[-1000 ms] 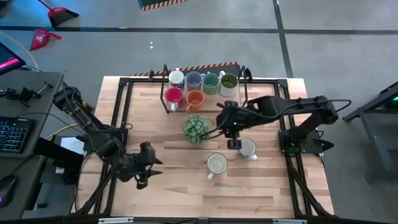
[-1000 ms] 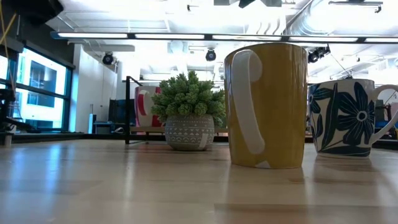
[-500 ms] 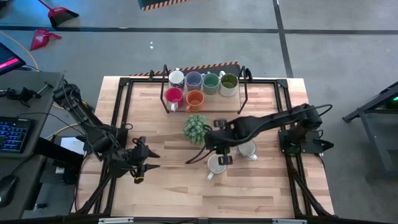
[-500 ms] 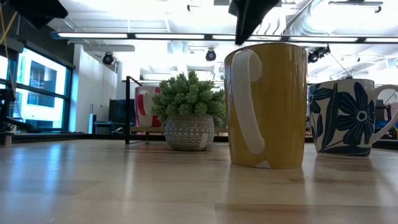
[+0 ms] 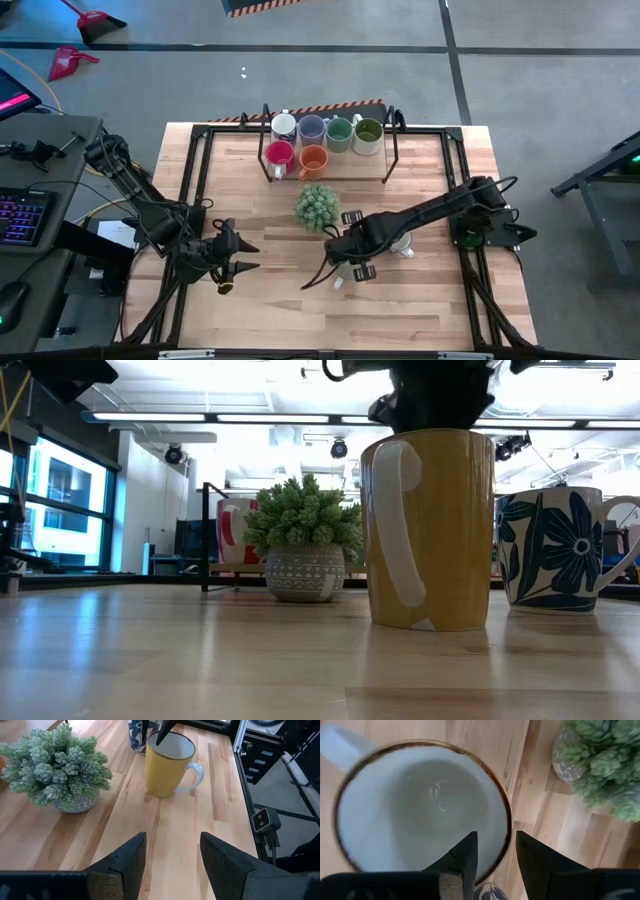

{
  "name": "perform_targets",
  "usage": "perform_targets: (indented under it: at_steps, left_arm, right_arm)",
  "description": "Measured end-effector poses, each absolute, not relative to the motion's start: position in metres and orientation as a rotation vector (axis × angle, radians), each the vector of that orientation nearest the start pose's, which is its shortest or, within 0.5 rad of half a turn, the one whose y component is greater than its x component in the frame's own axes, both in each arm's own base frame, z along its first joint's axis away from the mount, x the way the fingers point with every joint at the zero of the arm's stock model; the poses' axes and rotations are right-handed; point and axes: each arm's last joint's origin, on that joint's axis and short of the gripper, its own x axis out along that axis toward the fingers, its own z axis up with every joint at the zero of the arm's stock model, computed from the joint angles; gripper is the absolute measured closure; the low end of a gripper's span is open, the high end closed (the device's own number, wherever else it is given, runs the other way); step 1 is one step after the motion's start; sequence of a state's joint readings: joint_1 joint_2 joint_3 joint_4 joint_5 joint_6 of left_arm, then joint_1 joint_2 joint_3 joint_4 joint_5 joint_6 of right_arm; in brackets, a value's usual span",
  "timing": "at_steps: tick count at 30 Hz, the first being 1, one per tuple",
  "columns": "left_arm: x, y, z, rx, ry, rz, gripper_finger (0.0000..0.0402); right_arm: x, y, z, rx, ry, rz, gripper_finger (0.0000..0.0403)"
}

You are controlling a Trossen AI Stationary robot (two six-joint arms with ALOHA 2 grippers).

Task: Place coffee mugs
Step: Put the yellow mug on the shelf

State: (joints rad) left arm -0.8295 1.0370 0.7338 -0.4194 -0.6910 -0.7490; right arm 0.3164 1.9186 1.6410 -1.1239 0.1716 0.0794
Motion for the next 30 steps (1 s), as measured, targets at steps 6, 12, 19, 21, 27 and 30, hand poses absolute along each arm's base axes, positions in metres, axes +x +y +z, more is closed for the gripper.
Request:
perform_targets:
  at_steps: [6,12,19,21,27,30]
  left_arm:
    - [0.152,-0.139,0.255,-0.222,0.532,0.068,0.0227]
    - [0.154,-0.136,0.255,-0.231,0.531,0.083,0.0227]
    - [0.157,-0.133,0.255,-0.253,0.53,0.106,0.0227]
    - [0.158,-0.131,0.255,-0.255,0.53,0.113,0.0227]
    - [0.162,-0.128,0.256,-0.267,0.521,0.131,0.0227]
    - [0.162,-0.128,0.256,-0.267,0.521,0.133,0.0227]
  right_arm:
    - [0.366,0.114,0.234,-0.235,1.302,0.046,0.0292]
    - [0.367,0.114,0.214,-0.229,1.26,0.046,0.0292]
    - [0.361,0.112,0.198,-0.23,1.291,0.048,0.0292]
    - [0.36,0.112,0.195,-0.232,1.297,0.049,0.0292]
    - [0.361,0.111,0.195,-0.227,1.284,0.034,0.0314]
    - [0.363,0.108,0.196,-0.211,1.268,0.029,0.0353]
